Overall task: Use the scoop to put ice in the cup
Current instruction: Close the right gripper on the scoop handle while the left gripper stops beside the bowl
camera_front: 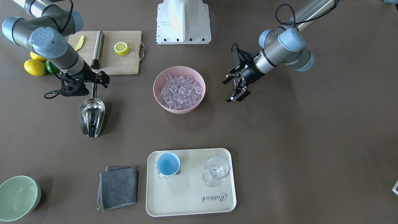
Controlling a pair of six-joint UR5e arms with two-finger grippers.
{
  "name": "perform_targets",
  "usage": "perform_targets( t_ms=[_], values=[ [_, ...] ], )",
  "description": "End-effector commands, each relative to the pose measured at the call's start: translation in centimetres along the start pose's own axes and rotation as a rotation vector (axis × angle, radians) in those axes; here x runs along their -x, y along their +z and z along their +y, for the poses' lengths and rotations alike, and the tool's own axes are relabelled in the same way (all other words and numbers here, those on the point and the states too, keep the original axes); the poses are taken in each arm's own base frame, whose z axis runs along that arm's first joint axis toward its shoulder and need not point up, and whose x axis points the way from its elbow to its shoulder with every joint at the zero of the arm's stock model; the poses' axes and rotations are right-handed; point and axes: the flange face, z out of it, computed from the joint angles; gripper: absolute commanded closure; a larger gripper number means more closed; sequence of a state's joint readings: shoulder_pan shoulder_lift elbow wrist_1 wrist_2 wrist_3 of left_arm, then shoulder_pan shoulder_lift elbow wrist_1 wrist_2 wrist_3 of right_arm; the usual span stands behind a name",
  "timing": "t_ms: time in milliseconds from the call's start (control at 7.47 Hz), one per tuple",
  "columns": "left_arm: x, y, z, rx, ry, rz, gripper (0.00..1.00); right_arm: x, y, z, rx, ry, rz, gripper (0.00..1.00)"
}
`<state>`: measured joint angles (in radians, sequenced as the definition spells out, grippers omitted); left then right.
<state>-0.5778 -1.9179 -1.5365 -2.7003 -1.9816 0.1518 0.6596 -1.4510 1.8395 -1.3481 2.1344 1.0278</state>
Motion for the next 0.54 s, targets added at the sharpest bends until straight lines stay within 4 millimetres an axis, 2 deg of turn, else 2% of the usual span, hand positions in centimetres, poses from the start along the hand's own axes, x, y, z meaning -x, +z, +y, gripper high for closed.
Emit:
perform_targets(
  t_ms=[0,401],
  values=[
    [0.5,0.3,-0.7,-0.006,0.001,-0.009,0.01,0.0,0.0,0.0,-0.002,0.002,0.002,0.07],
    [1.8,1.3,-1.5,-0.004,0.000,-0.038,0.01,0.3,0.0,0.1,-0.001,-0.002,0.000,0.07]
  ],
)
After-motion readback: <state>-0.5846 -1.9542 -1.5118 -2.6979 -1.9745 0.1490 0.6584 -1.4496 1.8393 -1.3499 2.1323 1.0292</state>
